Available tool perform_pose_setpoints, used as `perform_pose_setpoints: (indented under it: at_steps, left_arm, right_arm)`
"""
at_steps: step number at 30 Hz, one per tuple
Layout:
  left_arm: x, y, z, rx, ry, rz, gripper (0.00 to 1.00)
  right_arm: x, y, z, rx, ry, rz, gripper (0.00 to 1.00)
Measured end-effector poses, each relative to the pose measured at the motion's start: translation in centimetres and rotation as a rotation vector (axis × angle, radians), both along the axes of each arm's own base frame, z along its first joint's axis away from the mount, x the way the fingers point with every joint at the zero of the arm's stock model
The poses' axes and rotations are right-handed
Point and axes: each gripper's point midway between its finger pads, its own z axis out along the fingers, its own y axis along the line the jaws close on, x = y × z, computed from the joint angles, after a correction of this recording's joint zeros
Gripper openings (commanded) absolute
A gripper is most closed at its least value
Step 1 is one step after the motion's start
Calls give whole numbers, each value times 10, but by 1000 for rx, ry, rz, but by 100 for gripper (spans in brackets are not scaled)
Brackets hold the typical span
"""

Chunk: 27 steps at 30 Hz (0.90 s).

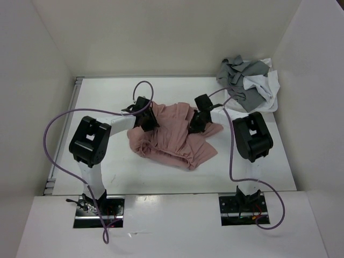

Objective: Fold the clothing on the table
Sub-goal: Fold the skirt

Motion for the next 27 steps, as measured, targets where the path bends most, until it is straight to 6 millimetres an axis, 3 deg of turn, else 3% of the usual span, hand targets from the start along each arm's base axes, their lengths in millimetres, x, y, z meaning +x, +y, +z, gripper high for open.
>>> perform_pose_setpoints:
  at_steps: [6,13,15,17,18,20,22,24,27]
  left_arm:
    - [58,-3,4,1,-38,15,45]
    - [126,10,9,-1,-82,54,46]
    - [143,11,12,-6,-100,61,53]
    - [152,13,16,-2,-111,53,64]
    - [155,13,19,-2,-120,50,83]
    - [155,15,29,12,-143,30,100]
    - [147,19,44,23,-163,15,100]
    - [138,22,73,30,-204,-5,100]
    - [125,28,139,38,-327,-41,100]
  right_arm:
    - [69,-42,6,-14,-61,-92,3]
    - [146,-80,26,-32,-172,-134,3]
    - [166,-85,31,-23,-204,-130,6]
    - [179,-89,35,-16,-230,-116,17]
    - [181,-90,36,-15,-237,-106,25]
    - [178,-90,39,-30,-245,-72,34]
    - [174,-85,49,-48,-261,-28,39]
    - [166,-78,71,-57,-287,17,51]
    - [158,-65,120,-63,-376,79,58]
